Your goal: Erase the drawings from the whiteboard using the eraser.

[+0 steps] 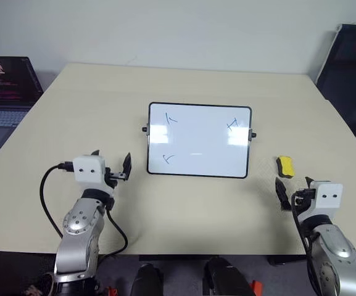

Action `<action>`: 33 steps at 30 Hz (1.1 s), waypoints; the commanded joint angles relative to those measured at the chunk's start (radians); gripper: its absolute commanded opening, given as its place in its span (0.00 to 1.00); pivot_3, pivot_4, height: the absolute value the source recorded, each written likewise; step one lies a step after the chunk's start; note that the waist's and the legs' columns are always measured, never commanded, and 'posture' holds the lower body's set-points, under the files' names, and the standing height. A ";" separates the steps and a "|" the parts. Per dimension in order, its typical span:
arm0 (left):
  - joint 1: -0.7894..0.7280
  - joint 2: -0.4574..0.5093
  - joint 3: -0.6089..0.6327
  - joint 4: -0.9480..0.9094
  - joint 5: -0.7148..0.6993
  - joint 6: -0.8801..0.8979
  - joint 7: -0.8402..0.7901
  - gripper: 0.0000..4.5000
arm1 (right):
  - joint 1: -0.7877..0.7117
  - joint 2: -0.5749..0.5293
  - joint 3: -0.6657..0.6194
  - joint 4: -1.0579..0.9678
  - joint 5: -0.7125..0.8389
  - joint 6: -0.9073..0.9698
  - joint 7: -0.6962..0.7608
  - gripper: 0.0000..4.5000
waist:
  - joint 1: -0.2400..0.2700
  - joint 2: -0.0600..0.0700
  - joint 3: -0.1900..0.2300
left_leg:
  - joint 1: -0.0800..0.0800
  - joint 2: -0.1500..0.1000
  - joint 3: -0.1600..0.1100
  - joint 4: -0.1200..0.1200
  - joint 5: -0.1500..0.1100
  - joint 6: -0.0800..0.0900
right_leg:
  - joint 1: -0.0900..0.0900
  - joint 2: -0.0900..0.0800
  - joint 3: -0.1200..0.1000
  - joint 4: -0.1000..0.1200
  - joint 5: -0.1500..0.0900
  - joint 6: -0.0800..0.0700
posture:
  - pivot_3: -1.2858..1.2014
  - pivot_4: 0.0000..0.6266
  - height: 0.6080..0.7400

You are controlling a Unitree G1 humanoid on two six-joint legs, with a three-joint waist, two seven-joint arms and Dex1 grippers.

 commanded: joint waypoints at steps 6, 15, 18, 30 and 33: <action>-0.013 0.013 0.020 -0.053 0.010 -0.007 0.004 1.00 | -0.060 -0.019 0.027 -0.046 -0.001 0.022 0.014 0.99 | -0.002 0.000 0.000 | 0.000 -0.001 0.000 0.004 0.000 0.000 | 0.001 -0.001 0.000 0.000 0.000 0.000 | 0.52 0.24 1.00; -0.153 0.167 0.045 -0.084 -0.195 -0.001 -0.272 1.00 | -0.167 -0.063 -0.041 -0.097 0.088 0.129 0.009 0.99 | 0.001 0.001 0.001 | 0.000 -0.001 -0.001 0.002 0.000 0.000 | 0.001 -0.001 -0.001 0.000 0.000 0.000 | 0.52 0.24 1.00; -0.263 0.232 0.013 -0.043 -0.264 0.032 -0.399 1.00 | -0.236 -0.040 -0.085 -0.135 0.177 0.261 -0.050 0.99 | 0.001 0.001 0.001 | 0.000 -0.001 -0.001 0.003 0.000 0.000 | 0.002 -0.001 -0.001 0.000 0.000 0.000 | 0.52 0.24 1.00; -0.674 0.281 -0.229 0.239 -0.379 0.082 -0.932 1.00 | -0.485 -0.098 -0.209 -0.059 0.257 0.668 -0.214 0.99 | -0.003 0.005 0.003 | -0.002 -0.001 -0.001 -0.001 0.000 0.001 | 0.001 -0.001 -0.002 0.000 0.000 0.002 | 0.52 0.24 1.00; -0.732 0.257 -0.296 0.294 -0.362 0.073 -1.036 1.00 | -0.490 -0.128 -0.168 0.012 0.211 0.657 -0.199 0.99 | -0.004 0.008 0.005 | -0.001 -0.001 -0.002 -0.004 0.000 0.001 | 0.001 -0.001 -0.003 0.000 0.000 0.004 | 0.52 0.24 1.00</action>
